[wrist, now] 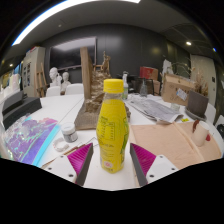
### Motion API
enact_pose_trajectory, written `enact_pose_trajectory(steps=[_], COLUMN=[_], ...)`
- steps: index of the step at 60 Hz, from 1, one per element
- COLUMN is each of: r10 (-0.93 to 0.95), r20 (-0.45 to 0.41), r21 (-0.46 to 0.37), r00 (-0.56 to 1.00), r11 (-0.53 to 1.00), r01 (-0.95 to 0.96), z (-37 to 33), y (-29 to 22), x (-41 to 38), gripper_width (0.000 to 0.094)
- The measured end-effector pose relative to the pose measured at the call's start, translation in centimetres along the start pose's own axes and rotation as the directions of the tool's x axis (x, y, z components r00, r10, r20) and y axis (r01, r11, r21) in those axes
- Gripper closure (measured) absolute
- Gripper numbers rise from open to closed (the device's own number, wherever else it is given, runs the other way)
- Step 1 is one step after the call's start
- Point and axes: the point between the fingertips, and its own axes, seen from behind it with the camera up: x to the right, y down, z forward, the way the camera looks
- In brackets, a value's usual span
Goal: Pour water
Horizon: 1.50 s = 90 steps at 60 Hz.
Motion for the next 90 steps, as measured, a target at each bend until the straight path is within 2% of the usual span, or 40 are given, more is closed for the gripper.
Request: enact_pose_trajectory(steps=[4,7,12,22,33,45,54,62,71,79,90], r10=[0.01,0.014,0.008,0.007,0.059,0.351,0.633,0.84,0.897,0.821,0.774], r20=[-0.005,-0.013,-0.004,0.006,0.076,0.259,0.401,0.463,0.429,0.381,0.302], r21=[0.005,0.022,0.032,0.031,0.044,0.067,-0.011,-0.158,-0.304,-0.423,-0.46], r00=[1.0,1.0,1.0,1.0,0.995,0.9,0.662,0.284,-0.107,-0.425,-0.556], r11=[1.0,1.0,0.999,0.999,0.997,0.923,0.726,0.394,0.031,-0.254,-0.393], r01=[-0.009,-0.013,-0.008,-0.007,-0.062,-0.379,-0.688,-0.906,-0.952,-0.87,-0.797], z=[1.0,1.4,1.3,0.9,-1.3,-5.5,-7.2,-7.1,-5.7,-3.9,-2.8], y=[0.1,-0.1,-0.1,0.0,-2.3,-10.8,-16.8,-19.9,-19.8,-18.9,-16.1], x=[0.1,0.4,0.3,0.6,0.9,3.7,9.2,15.5,22.3,26.1,28.6], gripper_width=[0.0293,0.0465,0.05,0.0678,0.0681,0.0682,0.0683,0.0684,0.0683,0.0682,0.0683])
